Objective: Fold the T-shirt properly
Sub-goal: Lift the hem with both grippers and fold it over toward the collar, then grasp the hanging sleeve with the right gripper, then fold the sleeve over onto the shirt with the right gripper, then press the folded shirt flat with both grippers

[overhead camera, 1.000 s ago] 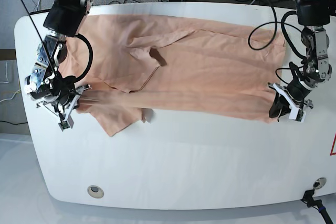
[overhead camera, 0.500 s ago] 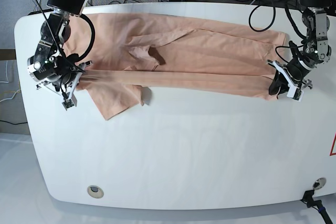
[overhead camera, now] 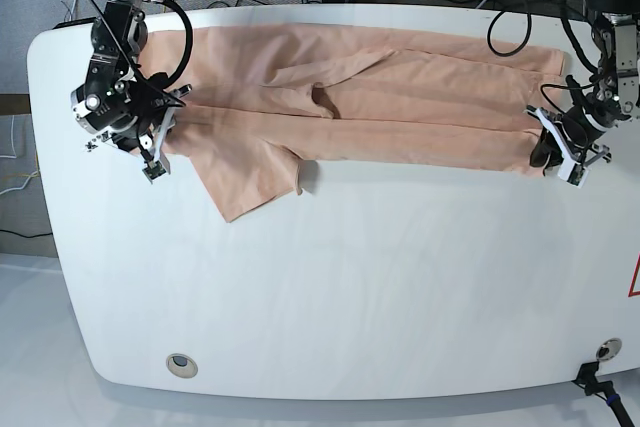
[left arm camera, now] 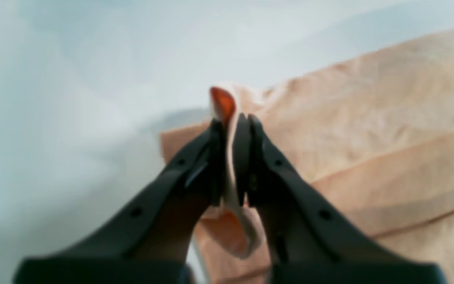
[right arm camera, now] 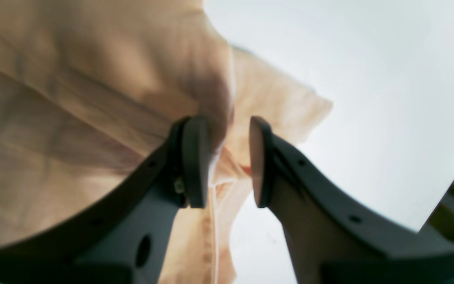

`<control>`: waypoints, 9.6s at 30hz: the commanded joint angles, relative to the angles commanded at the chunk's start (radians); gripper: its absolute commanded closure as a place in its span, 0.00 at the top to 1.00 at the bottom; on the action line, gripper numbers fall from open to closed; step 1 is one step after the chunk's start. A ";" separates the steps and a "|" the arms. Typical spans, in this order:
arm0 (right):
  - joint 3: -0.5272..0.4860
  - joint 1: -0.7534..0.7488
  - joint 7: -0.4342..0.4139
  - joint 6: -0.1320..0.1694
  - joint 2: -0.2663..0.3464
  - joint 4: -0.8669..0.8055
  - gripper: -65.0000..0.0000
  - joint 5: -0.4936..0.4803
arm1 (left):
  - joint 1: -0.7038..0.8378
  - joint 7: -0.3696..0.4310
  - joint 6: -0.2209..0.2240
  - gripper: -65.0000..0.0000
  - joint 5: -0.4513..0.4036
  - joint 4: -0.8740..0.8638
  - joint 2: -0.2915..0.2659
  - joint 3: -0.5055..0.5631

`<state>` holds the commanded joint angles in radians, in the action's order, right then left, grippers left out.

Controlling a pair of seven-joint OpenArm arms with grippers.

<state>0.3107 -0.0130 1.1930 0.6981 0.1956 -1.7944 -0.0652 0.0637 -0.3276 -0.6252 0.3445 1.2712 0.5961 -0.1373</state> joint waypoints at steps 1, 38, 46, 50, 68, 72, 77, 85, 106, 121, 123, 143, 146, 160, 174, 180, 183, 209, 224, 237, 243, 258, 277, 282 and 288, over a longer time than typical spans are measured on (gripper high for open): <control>-0.002 0.005 0.000 0.000 -0.003 -0.002 0.28 0.000 | -0.002 -0.011 0.000 0.27 0.000 0.000 0.000 0.000; 0.005 0.361 -0.169 0.000 -0.100 0.465 0.28 -0.106 | 0.086 -0.130 -0.002 0.54 -0.003 0.270 -0.084 -0.215; 0.005 0.376 -0.293 0.000 -0.095 0.618 0.28 -0.106 | 0.086 -0.130 -0.002 0.54 -0.003 0.270 -0.084 -0.216; 0.005 0.384 -0.328 0.000 -0.080 0.624 0.28 -0.104 | 0.086 -0.130 -0.002 0.54 -0.003 0.270 -0.084 -0.213; 0.003 0.425 -0.430 0.000 -0.038 0.790 0.46 -0.104 | 0.084 -0.130 -0.002 0.54 -0.003 0.269 -0.084 -0.210; 0.000 0.399 -0.408 0.000 -0.069 0.787 0.46 -0.106 | 0.084 -0.130 -0.002 0.54 -0.003 0.269 -0.084 -0.210; 0.000 0.367 -0.351 0.000 -0.100 0.706 0.46 -0.106 | 0.083 -0.130 -0.002 0.54 -0.003 0.265 -0.084 -0.210; -0.002 0.364 -0.351 0.000 -0.103 0.692 0.15 -0.106 | 0.083 -0.130 -0.002 0.54 -0.003 0.265 -0.084 -0.210; 0.003 0.133 0.203 0.000 -0.126 -0.021 0.00 -0.371 | 0.080 -0.130 -0.002 0.54 -0.005 0.262 -0.114 -0.209; 0.002 -0.198 0.203 0.000 -0.060 -0.164 0.00 -0.655 | 0.078 -0.130 0.002 0.54 -0.006 0.262 -0.114 -0.175; 0.002 -0.230 0.203 0.000 -0.029 -0.164 0.00 -0.701 | 0.078 -0.130 0.002 0.54 -0.006 0.261 -0.114 -0.175; -0.005 -0.388 0.203 0.000 0.127 -0.164 0.00 -0.856 | 0.078 -0.126 0.002 0.54 -0.006 0.215 -0.114 -0.175; -0.005 -0.411 0.203 0.000 0.127 -0.164 0.08 -0.856 | 0.078 -0.126 0.002 0.54 -0.006 0.215 -0.114 -0.175; 0.003 -0.241 0.203 0.000 0.143 -0.146 0.61 -1.025 | 0.077 -0.124 0.003 0.54 -0.006 0.215 -0.114 -0.175; -0.005 -0.126 0.193 0.000 0.040 -0.107 0.61 -0.704 | 0.077 -0.124 0.003 0.54 -0.006 0.215 -0.114 -0.173; -0.005 -0.144 0.170 0.000 0.038 -0.029 0.61 -0.704 | 0.077 -0.124 0.002 0.54 -0.006 0.215 -0.114 -0.173; -0.005 -0.146 0.170 0.000 0.038 -0.029 0.61 -0.704 | 0.077 -0.124 0.002 0.54 -0.006 0.215 -0.114 -0.173; -0.084 -0.201 0.173 0.000 -0.018 -0.035 0.33 -0.710 | 0.077 -0.124 0.002 0.54 -0.005 0.213 -0.114 -0.175; -0.135 -0.316 0.203 0.000 0.018 -0.115 0.16 -1.079 | 0.077 -0.124 0.002 0.54 -0.005 0.213 -0.114 -0.175; -0.094 -0.176 0.203 0.000 0.138 -0.129 0.16 -0.968 | 0.104 -0.130 -0.002 0.54 0.000 0.295 -0.114 -0.175; -0.094 -0.155 0.187 0.000 0.135 -0.130 0.15 -0.775 | 0.195 -0.132 -0.002 0.55 0.000 0.454 -0.114 -0.175; -0.098 -0.187 0.163 0.000 0.074 -0.117 0.00 -0.505 | 0.407 -0.184 -0.003 0.05 -0.005 0.582 -0.239 -0.175; -0.146 -0.058 -0.043 0.000 0.130 0.287 0.00 -0.474 | 0.245 -0.184 -0.003 0.05 -0.005 0.267 -0.235 -0.155; -0.147 0.011 -0.068 0.000 0.123 0.368 0.00 -0.364 | 0.155 -0.184 -0.003 0.05 -0.006 0.190 -0.233 -0.153; -0.198 0.071 -0.130 0.000 0.129 0.473 0.00 -0.359 | 0.109 -0.184 -0.003 0.05 -0.006 0.160 -0.233 -0.153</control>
<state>0.1128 0.0575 1.0625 0.6981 0.3245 -1.3218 -0.4242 0.1726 -0.5117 -0.6283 0.3383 1.4308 0.3629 -0.2908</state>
